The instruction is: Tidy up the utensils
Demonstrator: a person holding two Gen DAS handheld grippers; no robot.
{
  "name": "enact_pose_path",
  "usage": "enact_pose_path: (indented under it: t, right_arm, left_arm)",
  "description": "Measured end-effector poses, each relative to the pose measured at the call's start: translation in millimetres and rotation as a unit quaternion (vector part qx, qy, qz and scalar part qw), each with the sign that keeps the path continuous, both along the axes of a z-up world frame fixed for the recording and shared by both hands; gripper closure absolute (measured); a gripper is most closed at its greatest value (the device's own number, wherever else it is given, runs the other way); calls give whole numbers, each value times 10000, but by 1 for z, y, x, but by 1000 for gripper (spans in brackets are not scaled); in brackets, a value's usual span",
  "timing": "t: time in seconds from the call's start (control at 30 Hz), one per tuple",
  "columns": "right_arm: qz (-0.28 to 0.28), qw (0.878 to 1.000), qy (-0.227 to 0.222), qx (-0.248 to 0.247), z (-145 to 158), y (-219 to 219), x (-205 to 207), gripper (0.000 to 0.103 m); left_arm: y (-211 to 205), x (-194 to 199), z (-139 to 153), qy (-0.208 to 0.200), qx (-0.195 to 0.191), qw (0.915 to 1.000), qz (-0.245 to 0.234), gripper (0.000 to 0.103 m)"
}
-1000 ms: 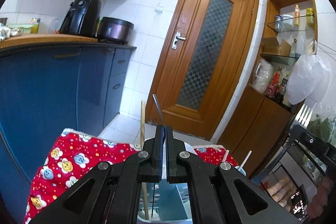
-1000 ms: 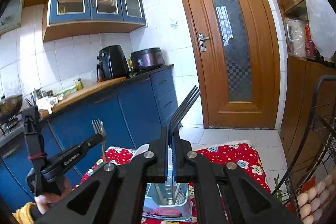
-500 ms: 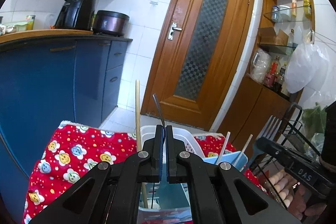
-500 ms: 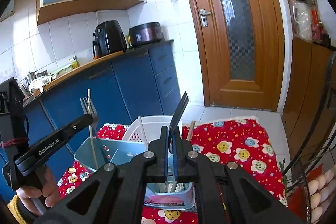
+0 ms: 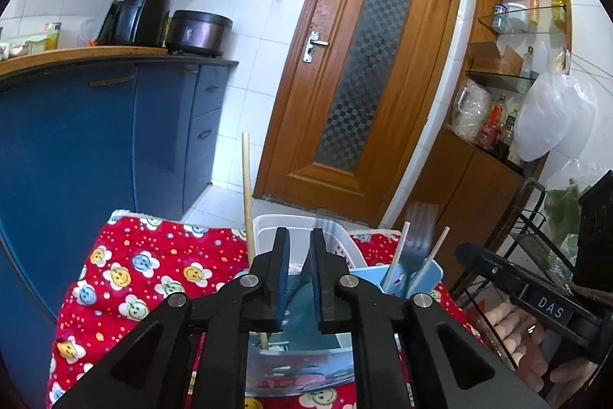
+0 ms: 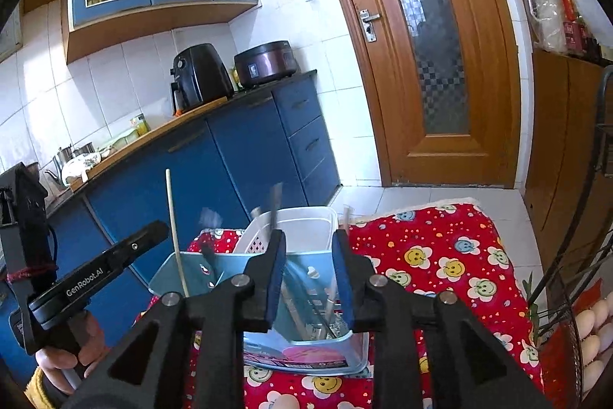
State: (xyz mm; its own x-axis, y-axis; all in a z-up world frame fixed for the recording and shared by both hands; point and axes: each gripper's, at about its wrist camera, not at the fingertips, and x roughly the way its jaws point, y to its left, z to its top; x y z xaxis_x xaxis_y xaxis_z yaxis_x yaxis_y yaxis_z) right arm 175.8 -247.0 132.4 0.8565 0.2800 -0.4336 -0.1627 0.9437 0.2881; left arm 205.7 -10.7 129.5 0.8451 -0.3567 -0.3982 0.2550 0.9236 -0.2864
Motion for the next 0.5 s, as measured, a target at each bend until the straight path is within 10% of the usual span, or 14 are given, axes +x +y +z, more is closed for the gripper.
enact_pose_path:
  t: [0.5]
  right_arm:
    - [-91,9995,197,222,-23,-17,-27,72]
  left_arm:
    - [25,8,9,-42,22,9997,248,74]
